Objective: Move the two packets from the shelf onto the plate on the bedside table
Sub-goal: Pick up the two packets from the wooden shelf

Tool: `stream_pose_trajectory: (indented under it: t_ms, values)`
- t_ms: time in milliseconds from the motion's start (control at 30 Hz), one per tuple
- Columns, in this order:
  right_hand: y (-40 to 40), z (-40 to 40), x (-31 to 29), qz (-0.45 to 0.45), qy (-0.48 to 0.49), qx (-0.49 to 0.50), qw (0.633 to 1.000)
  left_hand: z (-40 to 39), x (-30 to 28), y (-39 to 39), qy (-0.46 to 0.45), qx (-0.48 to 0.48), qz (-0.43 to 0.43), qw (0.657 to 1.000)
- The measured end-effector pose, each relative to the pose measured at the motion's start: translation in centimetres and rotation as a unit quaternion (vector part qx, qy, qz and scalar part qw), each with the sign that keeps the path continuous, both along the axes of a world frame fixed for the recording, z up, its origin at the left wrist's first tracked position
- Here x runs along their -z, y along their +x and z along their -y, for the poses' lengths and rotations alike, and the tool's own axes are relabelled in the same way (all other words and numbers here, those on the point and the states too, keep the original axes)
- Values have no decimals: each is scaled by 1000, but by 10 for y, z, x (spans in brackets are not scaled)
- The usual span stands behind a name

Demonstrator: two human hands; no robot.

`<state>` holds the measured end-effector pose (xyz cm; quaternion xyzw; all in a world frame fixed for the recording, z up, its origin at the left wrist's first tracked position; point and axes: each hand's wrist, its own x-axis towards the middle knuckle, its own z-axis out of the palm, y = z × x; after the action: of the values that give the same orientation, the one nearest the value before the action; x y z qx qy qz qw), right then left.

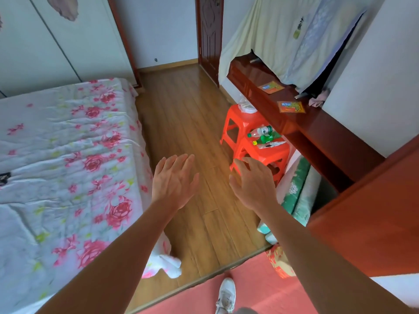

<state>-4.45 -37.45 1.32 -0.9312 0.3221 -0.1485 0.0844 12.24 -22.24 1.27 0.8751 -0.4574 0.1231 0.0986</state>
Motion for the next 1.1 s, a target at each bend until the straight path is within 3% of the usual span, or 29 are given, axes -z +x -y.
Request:
stream_pose_trajectory:
  t_ms: [467,1100]
  values:
    - [105,168,6,12,21,38,999,169,-11,98,27,21,-8,999]
    - [289,373,18,35,3,202,979,435,-2,336,-12,158,-27,987]
